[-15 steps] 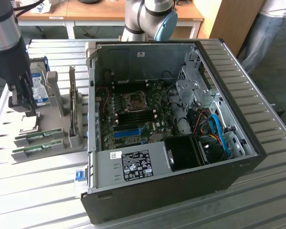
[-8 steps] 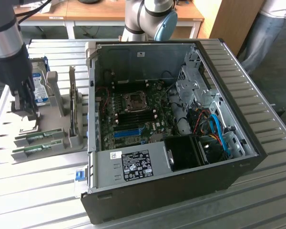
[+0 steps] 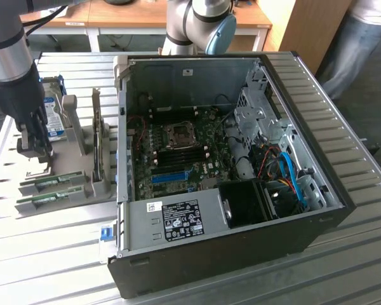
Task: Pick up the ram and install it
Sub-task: 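Pick up the ram and move it above insertion slot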
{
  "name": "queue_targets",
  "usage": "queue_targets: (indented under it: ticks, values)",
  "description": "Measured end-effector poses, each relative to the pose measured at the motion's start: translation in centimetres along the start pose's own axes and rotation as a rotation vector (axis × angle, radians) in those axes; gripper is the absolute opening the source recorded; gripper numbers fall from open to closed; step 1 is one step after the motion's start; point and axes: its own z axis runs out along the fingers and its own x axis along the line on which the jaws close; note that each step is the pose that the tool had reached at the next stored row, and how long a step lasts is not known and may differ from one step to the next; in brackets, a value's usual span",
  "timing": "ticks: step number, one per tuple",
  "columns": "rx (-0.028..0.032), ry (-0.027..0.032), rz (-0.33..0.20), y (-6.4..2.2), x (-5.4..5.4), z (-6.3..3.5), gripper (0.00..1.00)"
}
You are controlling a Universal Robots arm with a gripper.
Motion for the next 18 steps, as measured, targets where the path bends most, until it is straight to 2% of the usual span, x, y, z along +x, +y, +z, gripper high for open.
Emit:
queue_targets:
  ticks: [5,18]
  values:
    - [0.0001,0.0,0.0,0.03,0.3,0.0,0.3]
    - [0.0002,0.0,0.0,0.34,3.2,-0.05,0.3]
